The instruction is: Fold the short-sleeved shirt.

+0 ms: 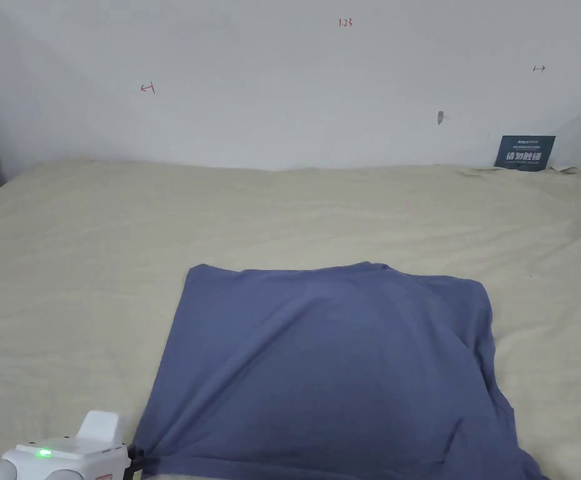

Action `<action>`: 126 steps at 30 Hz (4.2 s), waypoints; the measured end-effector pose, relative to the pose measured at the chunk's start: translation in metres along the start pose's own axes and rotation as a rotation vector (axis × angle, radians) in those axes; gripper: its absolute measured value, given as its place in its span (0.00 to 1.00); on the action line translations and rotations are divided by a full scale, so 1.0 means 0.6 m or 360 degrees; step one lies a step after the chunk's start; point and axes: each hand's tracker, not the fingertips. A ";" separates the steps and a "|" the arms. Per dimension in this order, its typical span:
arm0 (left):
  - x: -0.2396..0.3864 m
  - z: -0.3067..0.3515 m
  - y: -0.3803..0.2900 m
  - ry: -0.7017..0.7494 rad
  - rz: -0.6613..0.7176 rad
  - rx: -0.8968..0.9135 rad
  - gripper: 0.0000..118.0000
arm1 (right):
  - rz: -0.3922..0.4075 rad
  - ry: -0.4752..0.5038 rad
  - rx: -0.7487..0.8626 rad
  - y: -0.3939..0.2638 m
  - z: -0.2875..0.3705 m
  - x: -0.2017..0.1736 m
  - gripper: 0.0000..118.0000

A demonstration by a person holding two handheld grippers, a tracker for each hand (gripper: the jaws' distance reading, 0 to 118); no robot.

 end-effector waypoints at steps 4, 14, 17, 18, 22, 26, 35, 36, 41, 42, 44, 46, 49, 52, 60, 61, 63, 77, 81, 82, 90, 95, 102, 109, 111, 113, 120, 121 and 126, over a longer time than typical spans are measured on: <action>0.002 -0.011 -0.018 0.0014 -0.0028 -0.0042 0.02 | 0.0018 -0.0073 -0.0066 -0.018 -0.030 0.002 0.01; -0.002 0.000 -0.017 -0.0046 0.0134 -0.0005 0.15 | 0.0002 -0.0103 -0.0086 -0.022 -0.021 -0.014 0.07; -0.009 0.014 -0.006 -0.0051 0.0222 -0.0011 0.60 | 0.0012 -0.0086 -0.0052 -0.007 -0.004 -0.017 0.47; -0.008 0.020 -0.002 -0.0039 0.0233 0.0010 0.77 | 0.0032 -0.0086 -0.0017 0.000 0.004 -0.021 0.61; 0.004 0.066 0.026 0.0038 0.0248 0.0239 0.99 | 0.0108 -0.0065 0.0201 0.043 0.049 -0.043 0.80; 0.016 0.116 0.064 0.0072 0.0240 0.0448 0.99 | 0.0141 0.0004 0.0442 0.090 0.107 -0.084 0.82; 0.065 0.204 0.125 0.0272 0.0124 0.0980 0.98 | 0.0249 -0.0058 0.1003 0.146 0.186 -0.158 0.88; 0.072 0.207 0.125 0.0291 0.0104 0.1036 0.98 | 0.0276 -0.0074 0.1048 0.145 0.189 -0.166 0.88; 0.094 0.207 0.120 0.0311 0.0078 0.1187 0.86 | 0.0408 -0.0203 0.1261 0.132 0.185 -0.184 0.73; 0.097 0.207 0.117 0.0308 0.0085 0.1212 0.80 | 0.0429 -0.0228 0.1296 0.127 0.185 -0.188 0.63; 0.101 0.207 0.108 0.0300 0.0108 0.1267 0.61 | 0.0439 -0.0241 0.1329 0.120 0.182 -0.189 0.34; 0.104 0.207 0.104 0.0286 0.0124 0.1280 0.33 | 0.0421 -0.0235 0.1357 0.109 0.188 -0.199 0.11; 0.107 0.208 0.096 0.0270 0.0162 0.1316 0.01 | 0.0399 -0.0245 0.1385 0.095 0.201 -0.216 0.00; 0.107 0.209 0.093 0.0225 0.0163 0.1306 0.00 | 0.0380 -0.0233 0.1379 0.093 0.197 -0.205 0.00; 0.120 0.206 0.087 0.0193 0.0088 0.1273 0.00 | 0.0383 -0.0225 0.1364 0.091 0.195 -0.198 0.00; 0.121 0.206 0.086 0.0191 0.0092 0.1267 0.00 | 0.0381 -0.0219 0.1361 0.092 0.195 -0.197 0.00; 0.121 0.203 0.087 0.0192 0.0092 0.1249 0.00 | 0.0382 -0.0213 0.1360 0.091 0.200 -0.203 0.00; 0.032 0.092 0.076 0.0000 0.0280 0.0247 0.00 | 0.0388 -0.0219 0.1283 0.096 0.187 -0.199 0.00; 0.009 0.059 0.036 -0.0035 0.0355 0.0104 0.00 | 0.0396 -0.0222 0.1249 0.095 0.175 -0.197 0.00; 0.006 0.052 0.027 -0.0042 0.0356 0.0061 0.00 | 0.0399 -0.0222 0.1239 0.095 0.172 -0.198 0.00; 0.001 0.031 -0.007 -0.0015 0.0398 -0.0075 0.59 | 0.0413 -0.0204 0.1162 0.083 0.162 -0.214 0.00; 0.004 0.016 -0.010 0.0051 0.0358 -0.0137 0.68 | 0.0414 -0.0195 0.1129 0.079 0.154 -0.206 0.00; 0.015 0.016 -0.018 -0.0002 0.0326 -0.0207 0.63 | 0.0408 -0.0202 0.1097 0.073 0.156 -0.203 0.00; 0.034 0.022 -0.012 0.0046 0.0175 -0.0219 0.09 | 0.0399 -0.0218 0.1092 0.070 0.157 -0.187 0.00; 0.037 0.024 -0.011 0.0051 0.0160 -0.0218 0.04 | 0.0395 -0.0218 0.1086 0.069 0.157 -0.180 0.00; 0.033 0.032 -0.011 0.0046 0.0154 -0.0184 0.02 | 0.0392 -0.0225 0.1076 0.068 0.159 -0.172 0.00; 0.009 0.074 0.009 -0.0035 0.0266 -0.0056 0.02 | 0.0363 -0.0245 0.0813 0.059 0.126 -0.108 0.00; 0.005 0.077 0.015 -0.0049 0.0285 -0.0038 0.02 | 0.0356 -0.0242 0.0799 0.055 0.121 -0.100 0.00; 0.004 0.088 0.039 -0.0075 0.0295 0.0018 0.02 | 0.0286 -0.0196 0.0571 0.031 0.084 -0.056 0.00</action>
